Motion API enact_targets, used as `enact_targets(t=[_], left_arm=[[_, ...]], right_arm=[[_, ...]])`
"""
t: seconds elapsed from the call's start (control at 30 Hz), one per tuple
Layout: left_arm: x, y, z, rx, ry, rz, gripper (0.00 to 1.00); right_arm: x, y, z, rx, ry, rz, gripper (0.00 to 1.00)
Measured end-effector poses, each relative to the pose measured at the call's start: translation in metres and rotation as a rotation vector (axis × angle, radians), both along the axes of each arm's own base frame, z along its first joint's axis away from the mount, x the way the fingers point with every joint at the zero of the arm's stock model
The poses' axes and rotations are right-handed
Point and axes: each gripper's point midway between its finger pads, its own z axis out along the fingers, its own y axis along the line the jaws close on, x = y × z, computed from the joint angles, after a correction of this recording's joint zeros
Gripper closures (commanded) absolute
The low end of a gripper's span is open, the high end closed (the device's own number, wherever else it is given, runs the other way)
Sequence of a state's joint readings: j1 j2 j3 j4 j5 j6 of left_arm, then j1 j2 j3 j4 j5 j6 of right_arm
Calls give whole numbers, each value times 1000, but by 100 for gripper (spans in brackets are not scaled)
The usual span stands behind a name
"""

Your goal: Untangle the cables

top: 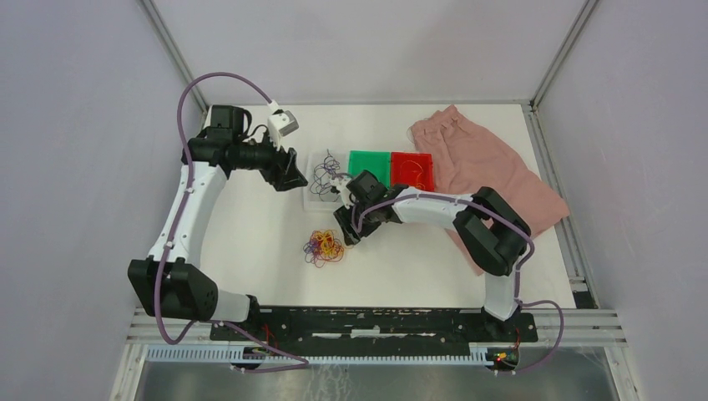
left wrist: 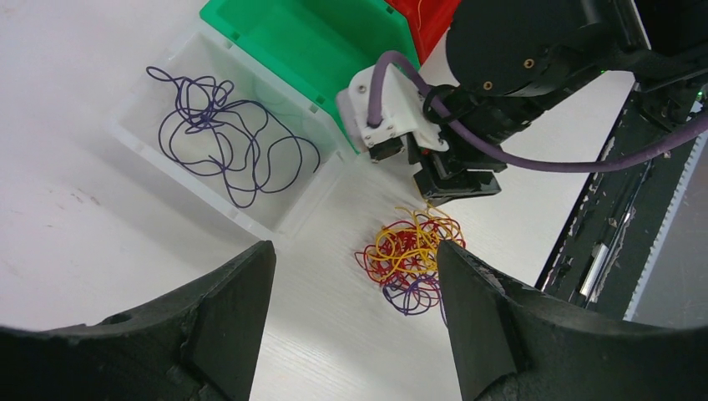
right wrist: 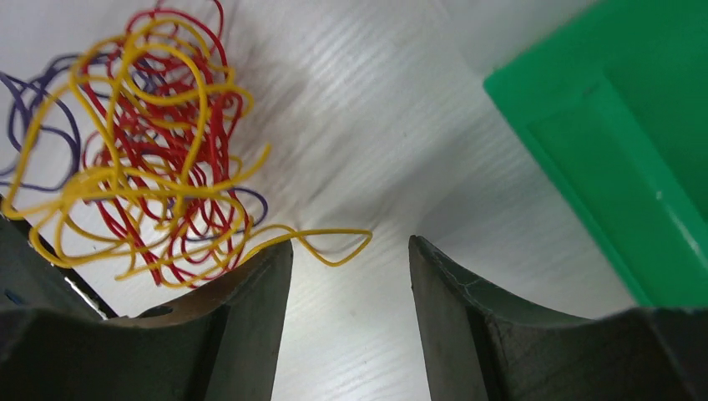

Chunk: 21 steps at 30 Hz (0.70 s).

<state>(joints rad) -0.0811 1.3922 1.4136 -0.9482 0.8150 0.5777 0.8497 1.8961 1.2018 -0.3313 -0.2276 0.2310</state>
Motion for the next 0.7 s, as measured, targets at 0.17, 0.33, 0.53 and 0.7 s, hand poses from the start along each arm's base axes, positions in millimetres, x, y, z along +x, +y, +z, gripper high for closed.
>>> enact_targets(t=[0.17, 0.33, 0.53, 0.7], left_arm=[[0, 0, 1, -3, -1, -2, 22], [-2, -1, 4, -7, -10, -5, 22], [-5, -4, 8, -25, -15, -18, 22], [-13, -11, 9, -51, -25, -61, 24]], right_arm=[[12, 20, 3, 30, -3, 30, 58], [12, 20, -2, 29, -3, 30, 87], [4, 5, 5, 57, -51, 6, 100], [1, 1, 57, 187, -157, -19, 100]])
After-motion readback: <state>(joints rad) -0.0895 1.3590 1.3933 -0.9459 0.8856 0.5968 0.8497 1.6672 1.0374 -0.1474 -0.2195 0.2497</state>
